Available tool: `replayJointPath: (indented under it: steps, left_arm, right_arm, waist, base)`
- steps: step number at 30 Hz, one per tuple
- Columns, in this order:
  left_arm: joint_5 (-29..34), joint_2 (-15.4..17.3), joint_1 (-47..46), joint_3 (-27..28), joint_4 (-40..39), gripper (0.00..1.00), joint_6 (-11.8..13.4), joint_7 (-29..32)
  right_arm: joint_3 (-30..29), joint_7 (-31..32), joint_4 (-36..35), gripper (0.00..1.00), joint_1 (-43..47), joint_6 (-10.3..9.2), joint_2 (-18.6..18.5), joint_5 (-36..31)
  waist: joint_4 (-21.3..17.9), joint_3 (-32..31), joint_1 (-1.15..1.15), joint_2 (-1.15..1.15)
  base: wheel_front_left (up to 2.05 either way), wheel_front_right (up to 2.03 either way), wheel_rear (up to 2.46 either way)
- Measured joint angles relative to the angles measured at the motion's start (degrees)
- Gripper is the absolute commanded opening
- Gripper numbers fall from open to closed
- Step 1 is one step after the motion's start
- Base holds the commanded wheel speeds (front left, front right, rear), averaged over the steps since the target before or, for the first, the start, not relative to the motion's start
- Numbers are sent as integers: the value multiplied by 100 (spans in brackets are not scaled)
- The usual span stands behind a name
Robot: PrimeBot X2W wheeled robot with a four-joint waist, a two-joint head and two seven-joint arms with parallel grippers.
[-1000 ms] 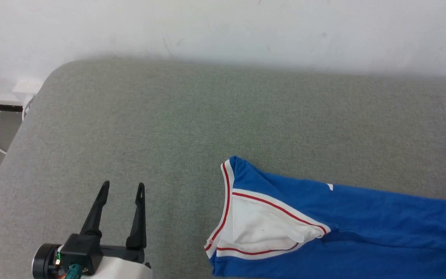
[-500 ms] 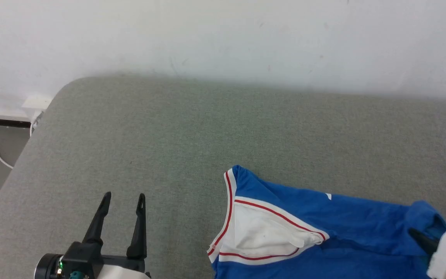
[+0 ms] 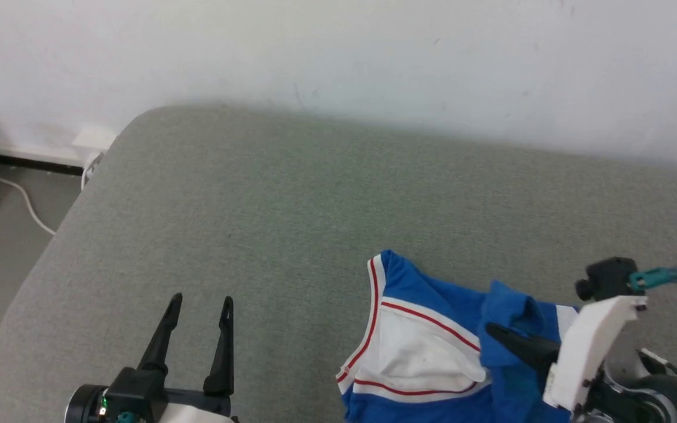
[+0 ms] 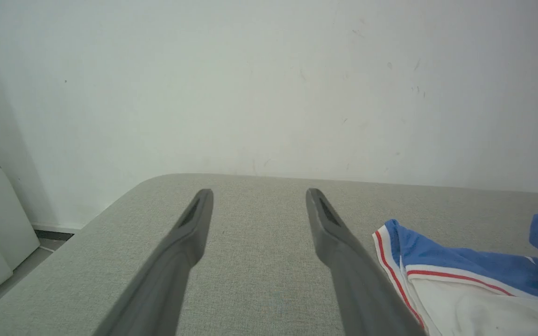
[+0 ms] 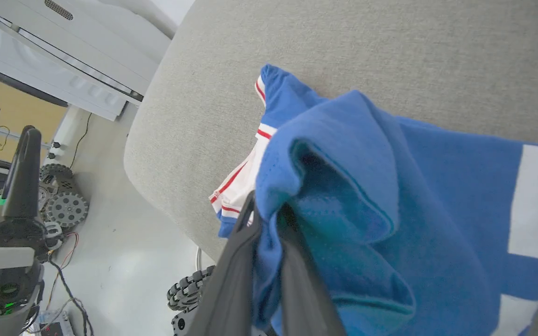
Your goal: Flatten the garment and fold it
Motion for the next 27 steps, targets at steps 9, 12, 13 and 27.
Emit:
replayJointPath:
  steps: [9, 12, 13, 27]
  left_arm:
    - [-30, -3, -29, -157, 49, 100, 1, 0]
    - [-40, -3, -86, -180, 53, 100, 2, 0]
    - [-48, -3, -111, -191, 53, 100, 3, 0]
    - [-70, -3, -153, -216, 67, 100, 46, 0]
  right_arm:
    - [421, -424, 922, 0, -785, -1, 123, -209]
    - [545, -645, 1298, 0, -983, -1, 134, -297]
    - [587, -728, 1415, 0, -1050, 0, 135, -336]
    - [1589, -1638, 2394, 100, -1560, 0, 165, -144]
  waist:
    - [353, 145, 0, 0]
    - [466, 203, 0, 0]
    - [502, 226, 0, 0]
    - [679, 391, 0, 0]
  base:
    - [0, 0, 0]
    - [0, 0, 0]
    - [0, 0, 0]
    - [0, 0, 0]
